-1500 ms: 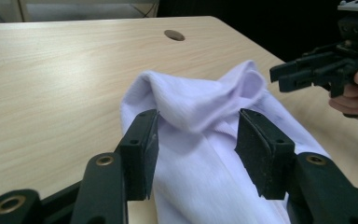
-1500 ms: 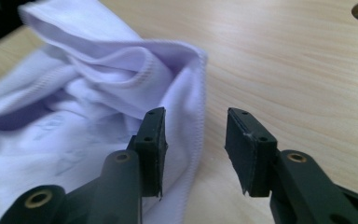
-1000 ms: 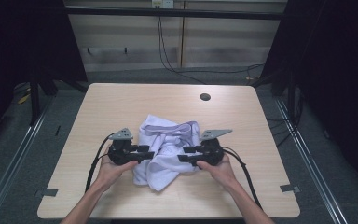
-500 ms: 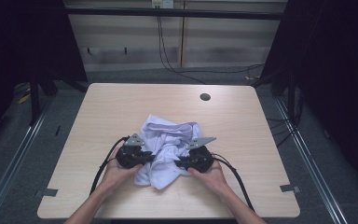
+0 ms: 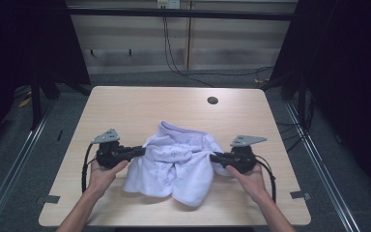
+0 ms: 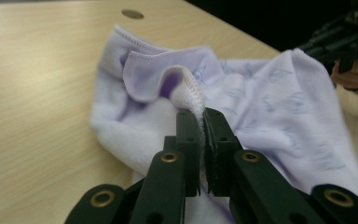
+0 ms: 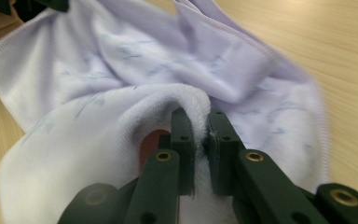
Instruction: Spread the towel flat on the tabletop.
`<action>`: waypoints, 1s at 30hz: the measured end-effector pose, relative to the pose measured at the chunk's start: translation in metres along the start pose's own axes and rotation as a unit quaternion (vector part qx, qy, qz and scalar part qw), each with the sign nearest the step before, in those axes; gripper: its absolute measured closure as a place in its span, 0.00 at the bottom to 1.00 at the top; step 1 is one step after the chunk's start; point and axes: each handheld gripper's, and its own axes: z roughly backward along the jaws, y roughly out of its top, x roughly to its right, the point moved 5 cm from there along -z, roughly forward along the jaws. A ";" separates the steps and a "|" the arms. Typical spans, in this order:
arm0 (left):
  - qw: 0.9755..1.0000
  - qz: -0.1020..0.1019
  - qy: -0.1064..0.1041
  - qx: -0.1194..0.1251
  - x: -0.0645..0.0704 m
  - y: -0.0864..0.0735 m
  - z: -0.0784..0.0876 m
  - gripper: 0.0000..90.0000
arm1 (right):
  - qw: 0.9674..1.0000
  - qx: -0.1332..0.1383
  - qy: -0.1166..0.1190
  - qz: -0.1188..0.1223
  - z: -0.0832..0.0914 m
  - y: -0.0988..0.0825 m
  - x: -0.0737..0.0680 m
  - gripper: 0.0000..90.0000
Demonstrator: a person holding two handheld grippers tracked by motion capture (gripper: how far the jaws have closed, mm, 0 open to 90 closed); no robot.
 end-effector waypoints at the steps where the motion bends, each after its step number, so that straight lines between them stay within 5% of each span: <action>1: 1.000 0.008 -0.004 0.011 -0.002 0.002 0.006 0.96 | 1.000 0.007 -0.019 -0.009 0.019 -0.007 0.012 0.93; 4: 0.999 0.021 -0.003 0.040 -0.006 0.011 0.020 0.96 | 0.999 0.010 -0.033 -0.020 0.031 -0.013 0.022 0.93; 5: 0.997 0.034 -0.006 0.066 -0.010 0.017 0.030 0.96 | 0.998 0.012 -0.054 -0.031 0.043 -0.018 0.034 0.93; 8: 0.996 0.035 0.014 0.082 -0.015 0.023 0.041 0.96 | 0.996 0.017 -0.074 -0.041 0.053 -0.020 0.047 0.93; 9: 0.994 0.042 0.019 0.097 -0.018 0.026 0.049 0.96 | 0.994 0.017 -0.099 -0.048 0.060 -0.020 0.063 0.93; 11: 0.991 0.049 0.034 0.117 -0.026 0.030 0.063 0.96 | 0.993 0.013 -0.108 -0.049 0.062 -0.020 0.069 0.93; 13: 0.990 0.052 0.047 0.125 -0.032 0.030 0.074 0.96 | 0.988 -0.002 -0.146 -0.059 0.067 -0.018 0.097 0.92; 16: 0.989 0.059 0.070 0.118 -0.041 0.023 0.082 0.96 | 0.984 -0.014 -0.170 -0.058 0.070 -0.016 0.111 0.85; 17: 0.990 0.064 0.079 0.103 -0.046 0.013 0.082 0.96 | 0.976 -0.014 -0.209 -0.066 0.074 -0.016 0.123 0.68; 18: 0.990 0.064 0.079 0.103 -0.046 0.013 0.082 0.96 | 0.975 -0.005 -0.211 -0.068 0.076 -0.015 0.125 0.63; 21: 0.993 0.066 0.077 0.058 -0.053 -0.009 0.075 0.96 | 0.977 0.016 -0.205 -0.063 0.082 -0.013 0.113 0.54; 24: 0.995 0.079 0.054 0.041 -0.052 -0.018 0.063 0.96 | 0.986 0.032 -0.154 -0.053 0.078 -0.009 0.087 0.53; 26: 0.996 0.074 0.046 0.020 -0.049 -0.020 0.054 0.96 | 0.991 0.026 -0.126 -0.032 0.065 -0.009 0.066 0.54; 27: 0.996 0.074 0.046 0.020 -0.049 -0.020 0.054 0.97 | 0.991 0.026 -0.126 -0.032 0.065 -0.009 0.066 0.54; 28: 0.997 0.062 0.043 -0.001 -0.045 -0.023 0.046 0.97 | 0.997 0.015 -0.079 -0.022 0.043 -0.010 0.042 0.55; 30: 0.997 0.055 0.041 -0.021 -0.042 -0.027 0.039 0.97 | 0.999 0.002 -0.047 -0.011 0.024 -0.011 0.026 0.56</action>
